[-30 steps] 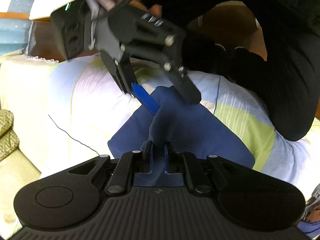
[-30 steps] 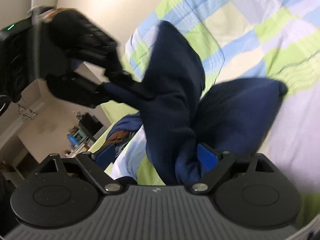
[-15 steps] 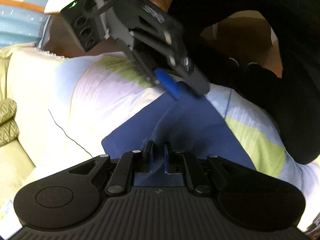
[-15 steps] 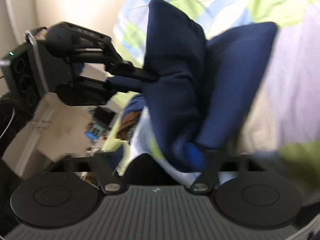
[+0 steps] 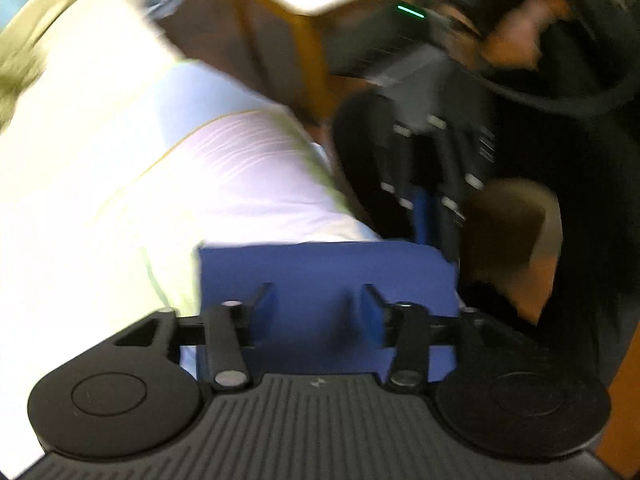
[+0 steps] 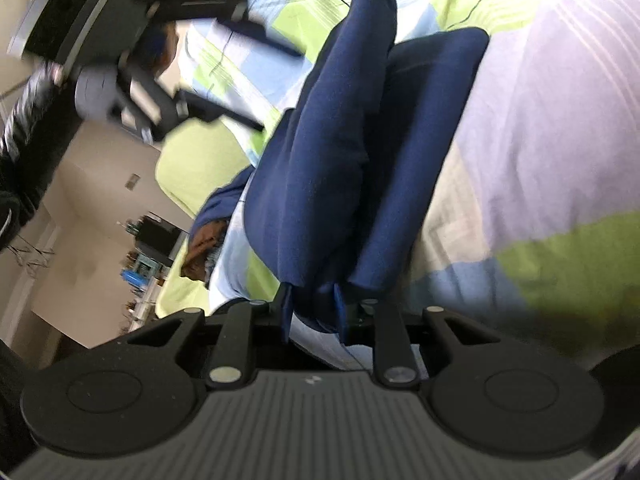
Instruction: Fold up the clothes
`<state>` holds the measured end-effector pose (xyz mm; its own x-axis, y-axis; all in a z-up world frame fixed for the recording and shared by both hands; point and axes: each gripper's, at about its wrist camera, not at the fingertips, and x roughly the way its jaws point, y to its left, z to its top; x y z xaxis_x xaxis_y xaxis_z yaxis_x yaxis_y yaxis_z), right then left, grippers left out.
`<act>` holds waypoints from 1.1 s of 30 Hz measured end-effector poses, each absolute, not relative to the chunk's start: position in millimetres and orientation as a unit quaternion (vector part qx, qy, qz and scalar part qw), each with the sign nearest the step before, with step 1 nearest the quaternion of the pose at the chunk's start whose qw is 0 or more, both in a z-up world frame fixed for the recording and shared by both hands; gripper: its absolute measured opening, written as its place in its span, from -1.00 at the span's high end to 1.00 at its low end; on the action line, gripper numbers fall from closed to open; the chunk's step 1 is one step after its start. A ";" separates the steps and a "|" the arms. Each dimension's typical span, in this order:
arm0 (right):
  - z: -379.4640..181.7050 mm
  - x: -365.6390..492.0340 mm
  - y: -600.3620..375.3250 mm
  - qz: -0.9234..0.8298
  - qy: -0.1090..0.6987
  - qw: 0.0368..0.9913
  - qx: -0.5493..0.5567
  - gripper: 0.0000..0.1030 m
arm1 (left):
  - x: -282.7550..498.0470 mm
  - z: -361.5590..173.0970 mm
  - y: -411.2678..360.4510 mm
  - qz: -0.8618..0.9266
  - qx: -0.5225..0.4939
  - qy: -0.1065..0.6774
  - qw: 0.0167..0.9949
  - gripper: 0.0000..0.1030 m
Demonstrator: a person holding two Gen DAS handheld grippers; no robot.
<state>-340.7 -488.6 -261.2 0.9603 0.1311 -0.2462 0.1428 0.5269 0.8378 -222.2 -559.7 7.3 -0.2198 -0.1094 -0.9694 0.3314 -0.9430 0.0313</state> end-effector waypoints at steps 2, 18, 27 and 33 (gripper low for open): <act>-261.2 -340.8 -485.7 -0.007 0.138 0.864 0.484 0.61 | -214.9 -4.4 -574.1 -0.776 0.601 0.111 0.159 -0.11; -260.8 -332.8 -471.6 -0.030 0.123 0.862 0.490 0.24 | -211.5 -50.7 -621.3 -0.805 0.555 0.168 0.129 0.69; -270.1 -338.1 -478.8 -0.044 0.080 0.844 0.529 -0.25 | -194.2 -27.4 -603.6 -0.832 0.500 0.139 0.197 0.90; -269.1 -343.8 -473.2 -0.058 0.094 0.824 0.556 -0.12 | -208.7 -61.5 -611.7 -0.829 0.504 0.141 0.195 0.89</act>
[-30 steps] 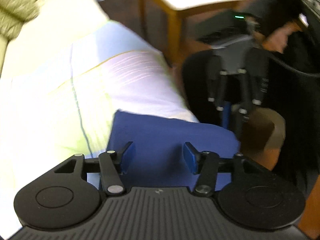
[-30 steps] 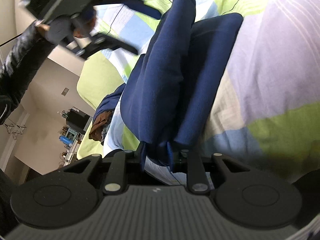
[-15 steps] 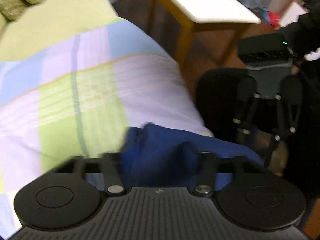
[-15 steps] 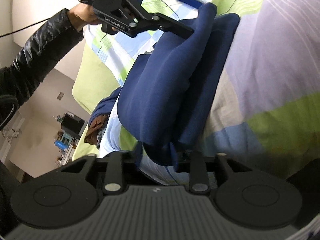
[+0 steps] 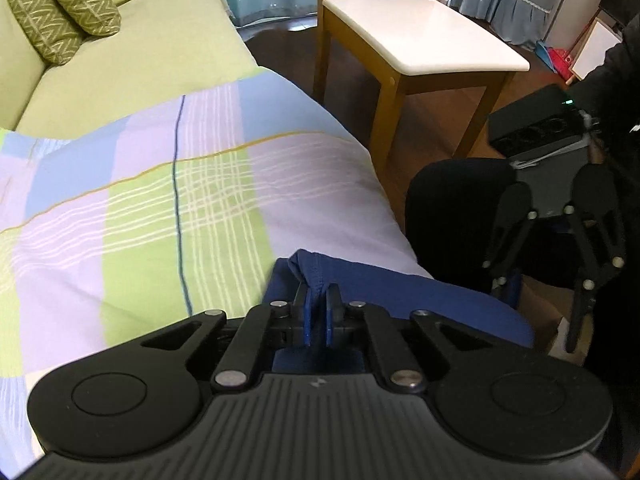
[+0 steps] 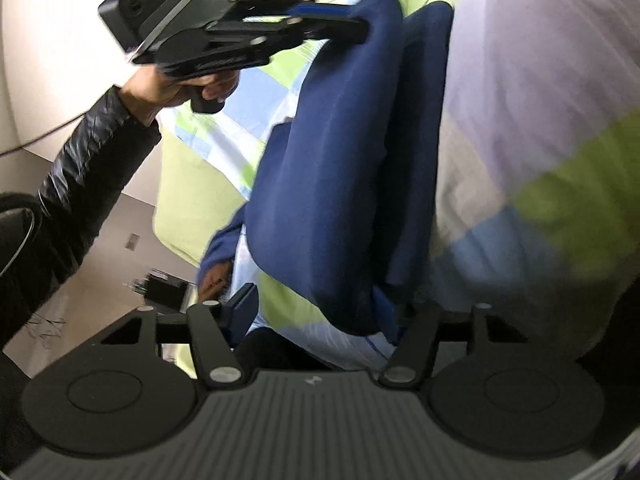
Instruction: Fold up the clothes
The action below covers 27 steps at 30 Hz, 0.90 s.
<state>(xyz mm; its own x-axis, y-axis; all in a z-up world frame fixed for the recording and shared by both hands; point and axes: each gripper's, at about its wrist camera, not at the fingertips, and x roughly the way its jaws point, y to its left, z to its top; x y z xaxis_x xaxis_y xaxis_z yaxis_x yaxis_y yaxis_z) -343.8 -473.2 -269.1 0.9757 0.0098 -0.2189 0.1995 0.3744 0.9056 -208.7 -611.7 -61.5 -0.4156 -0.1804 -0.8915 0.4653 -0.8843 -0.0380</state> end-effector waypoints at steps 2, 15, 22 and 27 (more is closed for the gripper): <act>-266.6 -349.0 -472.4 -0.061 0.088 0.823 0.558 -0.12 | -204.8 -62.1 -614.0 -0.827 0.507 0.140 0.197 0.89; -218.8 -368.7 -453.5 -0.110 0.113 0.852 0.500 -0.49 | -155.6 -16.7 -565.7 -0.801 0.471 0.111 0.353 0.22; -157.8 -336.4 -383.7 -0.221 0.244 0.930 0.162 -0.58 | -163.0 -11.3 -418.3 -0.744 0.494 -0.032 0.448 -0.18; -161.8 -273.2 -320.6 -0.267 0.323 0.900 -0.121 -0.57 | -201.6 -70.8 -302.7 -0.698 0.538 -0.170 0.441 -0.19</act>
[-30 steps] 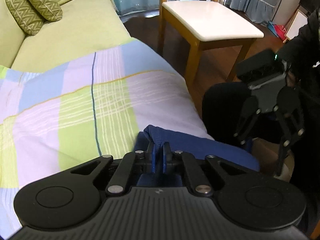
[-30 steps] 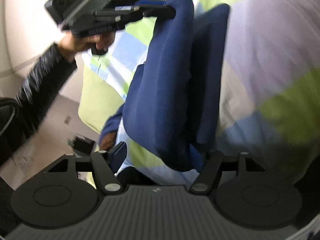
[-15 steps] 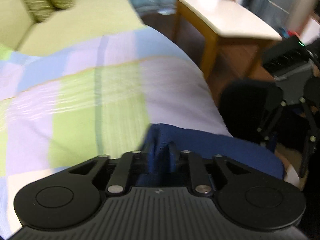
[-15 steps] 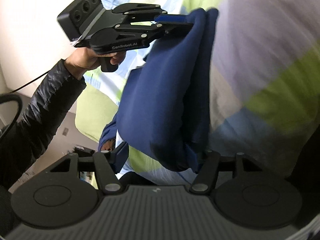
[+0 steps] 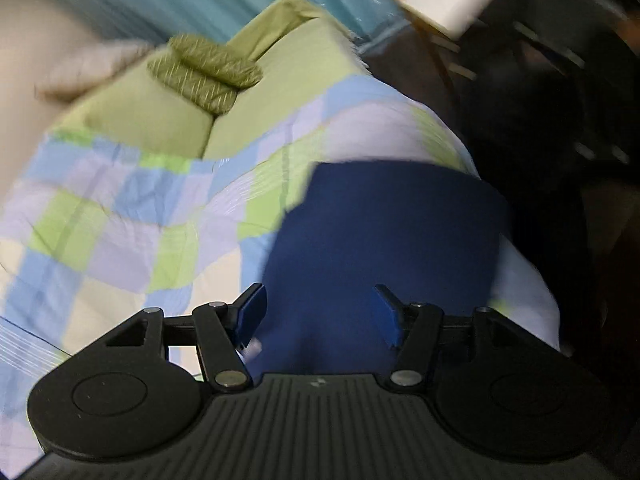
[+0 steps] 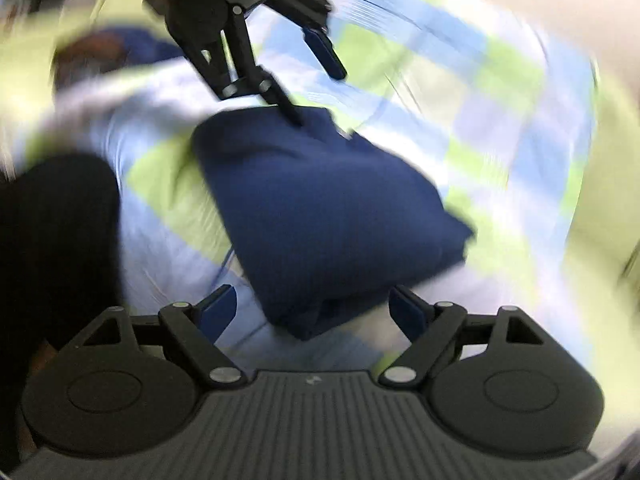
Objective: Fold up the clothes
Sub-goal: 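Press the folded shirt flat with both open tools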
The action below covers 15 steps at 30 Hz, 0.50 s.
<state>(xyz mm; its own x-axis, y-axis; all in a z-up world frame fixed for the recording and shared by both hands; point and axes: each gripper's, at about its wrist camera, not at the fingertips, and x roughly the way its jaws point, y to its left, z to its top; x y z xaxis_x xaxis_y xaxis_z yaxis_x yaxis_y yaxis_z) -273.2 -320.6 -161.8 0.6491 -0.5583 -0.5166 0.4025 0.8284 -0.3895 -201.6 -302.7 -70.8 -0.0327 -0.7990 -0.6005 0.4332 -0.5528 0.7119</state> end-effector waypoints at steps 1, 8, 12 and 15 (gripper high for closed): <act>-165.8 -261.8 -310.2 -0.267 0.331 0.890 -0.165 -0.52 | -204.1 -76.1 -295.9 -0.694 0.541 -0.181 0.440 -0.19; -196.5 -206.0 -297.8 -0.255 0.382 0.844 -0.276 -0.23 | -208.5 -133.0 -288.6 -0.670 0.565 -0.177 0.447 -0.25; -205.8 -204.3 -297.4 -0.255 0.397 0.828 -0.304 -0.24 | -197.0 -136.4 -299.8 -0.682 0.546 -0.172 0.456 -0.48; -216.4 -203.3 -299.0 -0.258 0.409 0.801 -0.354 -0.24 | -184.6 -133.1 -313.7 -0.703 0.523 -0.154 0.457 -0.59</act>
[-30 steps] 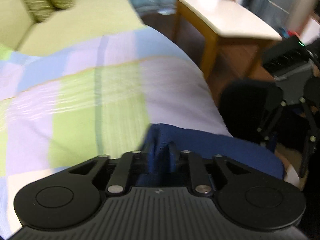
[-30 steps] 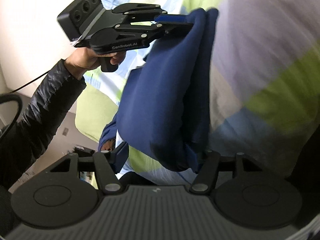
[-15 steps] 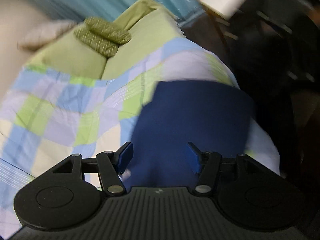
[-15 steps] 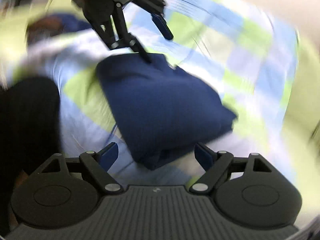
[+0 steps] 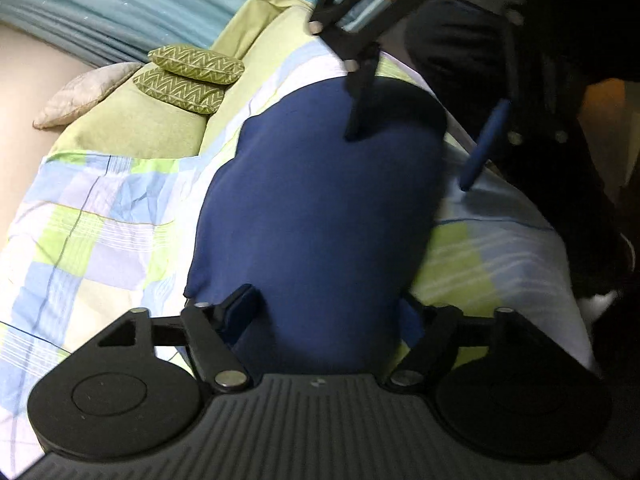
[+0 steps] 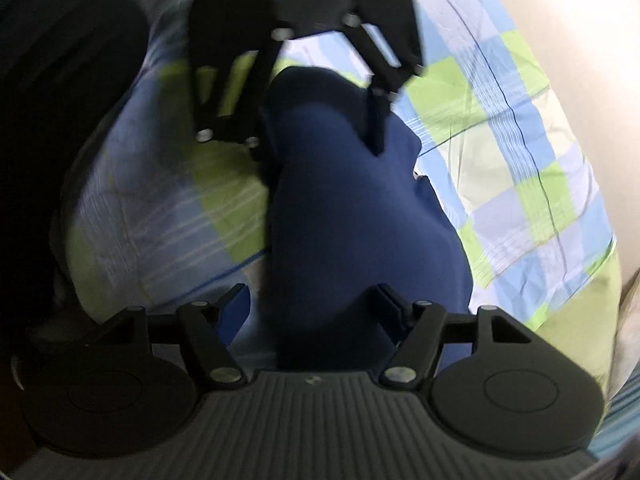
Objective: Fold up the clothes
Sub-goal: 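Press the folded shirt flat with both open tools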
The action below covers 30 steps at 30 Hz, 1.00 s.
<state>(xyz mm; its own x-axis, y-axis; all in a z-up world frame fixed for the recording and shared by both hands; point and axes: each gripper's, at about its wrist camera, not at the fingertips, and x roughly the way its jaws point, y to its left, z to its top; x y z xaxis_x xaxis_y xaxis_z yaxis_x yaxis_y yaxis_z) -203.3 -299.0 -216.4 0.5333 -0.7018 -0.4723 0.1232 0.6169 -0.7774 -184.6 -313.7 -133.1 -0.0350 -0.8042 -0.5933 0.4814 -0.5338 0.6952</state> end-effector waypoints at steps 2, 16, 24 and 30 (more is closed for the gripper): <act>-213.9 -206.6 -305.8 -0.271 0.407 0.791 -0.368 -0.21 | -177.1 -129.5 -319.0 -0.714 0.511 -0.140 0.458 -0.64; -207.7 -218.6 -310.5 -0.272 0.402 0.793 -0.367 -0.22 | -186.8 -141.2 -270.7 -0.654 0.551 -0.254 0.452 -0.60; -207.6 -210.4 -319.1 -0.295 0.398 0.779 -0.384 -0.14 | -188.6 -137.9 -274.8 -0.641 0.558 -0.246 0.466 -0.50; -204.7 -201.1 -327.3 -0.271 0.415 0.778 -0.386 -0.18 | -169.6 -117.9 -296.7 -0.690 0.559 -0.117 0.445 -0.42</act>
<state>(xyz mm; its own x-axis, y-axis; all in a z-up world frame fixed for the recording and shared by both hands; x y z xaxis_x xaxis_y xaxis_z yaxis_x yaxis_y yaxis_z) -201.1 -327.3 -204.7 0.5079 -0.7426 -0.4365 0.1009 0.5545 -0.8260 -169.6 -296.7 -117.9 0.0203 -0.7450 -0.6668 0.4828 -0.5767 0.6590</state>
